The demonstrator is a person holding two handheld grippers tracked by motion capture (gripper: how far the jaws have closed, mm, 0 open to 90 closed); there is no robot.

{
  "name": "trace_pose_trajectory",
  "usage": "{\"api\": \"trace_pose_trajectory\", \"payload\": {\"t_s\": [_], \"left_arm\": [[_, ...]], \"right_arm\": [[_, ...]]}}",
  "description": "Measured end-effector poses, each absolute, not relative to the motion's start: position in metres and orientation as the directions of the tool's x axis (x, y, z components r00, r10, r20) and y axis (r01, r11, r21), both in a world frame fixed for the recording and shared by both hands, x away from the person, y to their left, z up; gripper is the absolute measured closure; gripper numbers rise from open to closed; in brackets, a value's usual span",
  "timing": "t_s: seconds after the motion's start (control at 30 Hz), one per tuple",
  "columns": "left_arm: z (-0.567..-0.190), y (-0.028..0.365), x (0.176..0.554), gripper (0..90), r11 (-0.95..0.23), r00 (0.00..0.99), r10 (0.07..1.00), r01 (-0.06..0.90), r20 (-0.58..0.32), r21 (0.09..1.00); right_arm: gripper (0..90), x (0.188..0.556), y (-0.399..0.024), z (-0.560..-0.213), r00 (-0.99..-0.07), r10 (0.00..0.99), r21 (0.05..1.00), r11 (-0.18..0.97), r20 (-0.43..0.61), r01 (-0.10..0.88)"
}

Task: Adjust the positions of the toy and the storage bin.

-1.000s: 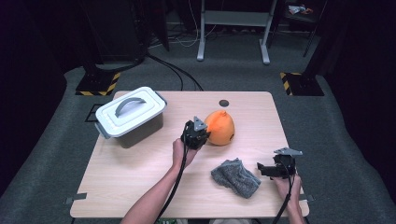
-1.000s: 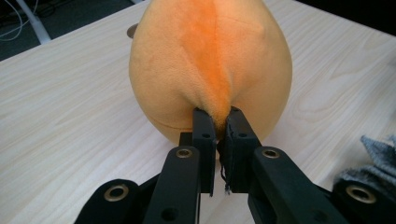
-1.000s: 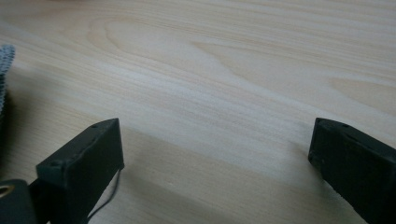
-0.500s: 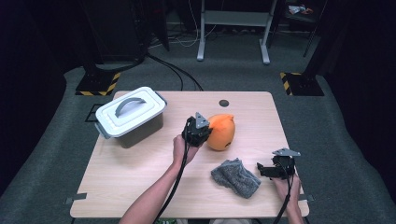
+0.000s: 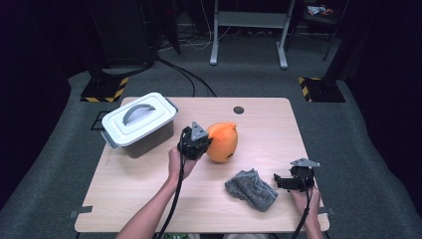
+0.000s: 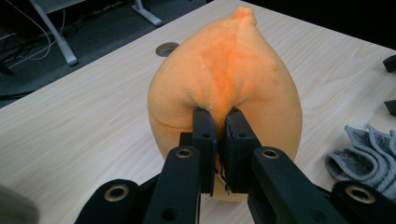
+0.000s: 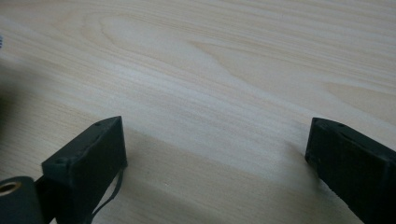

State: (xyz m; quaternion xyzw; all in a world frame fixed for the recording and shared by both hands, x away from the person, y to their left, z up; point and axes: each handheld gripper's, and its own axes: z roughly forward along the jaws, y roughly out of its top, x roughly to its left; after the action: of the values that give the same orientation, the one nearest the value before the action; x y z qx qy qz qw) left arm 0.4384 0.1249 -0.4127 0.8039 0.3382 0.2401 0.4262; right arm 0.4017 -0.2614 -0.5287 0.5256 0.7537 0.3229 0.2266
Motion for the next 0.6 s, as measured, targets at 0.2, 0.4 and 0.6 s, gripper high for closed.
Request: {"api": "trace_pose_trajectory", "payload": {"t_s": [0.2, 0.4, 0.6], "left_arm": [[-0.411, 0.139, 0.427, 84.8, -0.408, 0.655, 0.749, 0.336, 0.1, 0.849], [-0.408, 0.152, 0.414, 84.8, -0.417, 0.658, 0.744, 0.325, 0.114, 0.849], [-0.405, 0.169, 0.398, 84.7, -0.42, 0.655, 0.746, 0.32, 0.122, 0.85]], "right_arm": [[4.2, 0.402, -0.261, -0.529, -0.345, 0.939, 0.726, 0.238, -0.002, 0.645], [4.2, 0.402, -0.261, -0.529, -0.345, 0.938, 0.725, 0.239, -0.002, 0.646], [4.4, 0.402, -0.261, -0.529, -0.349, 0.937, 0.727, 0.243, -0.004, 0.642]]}}
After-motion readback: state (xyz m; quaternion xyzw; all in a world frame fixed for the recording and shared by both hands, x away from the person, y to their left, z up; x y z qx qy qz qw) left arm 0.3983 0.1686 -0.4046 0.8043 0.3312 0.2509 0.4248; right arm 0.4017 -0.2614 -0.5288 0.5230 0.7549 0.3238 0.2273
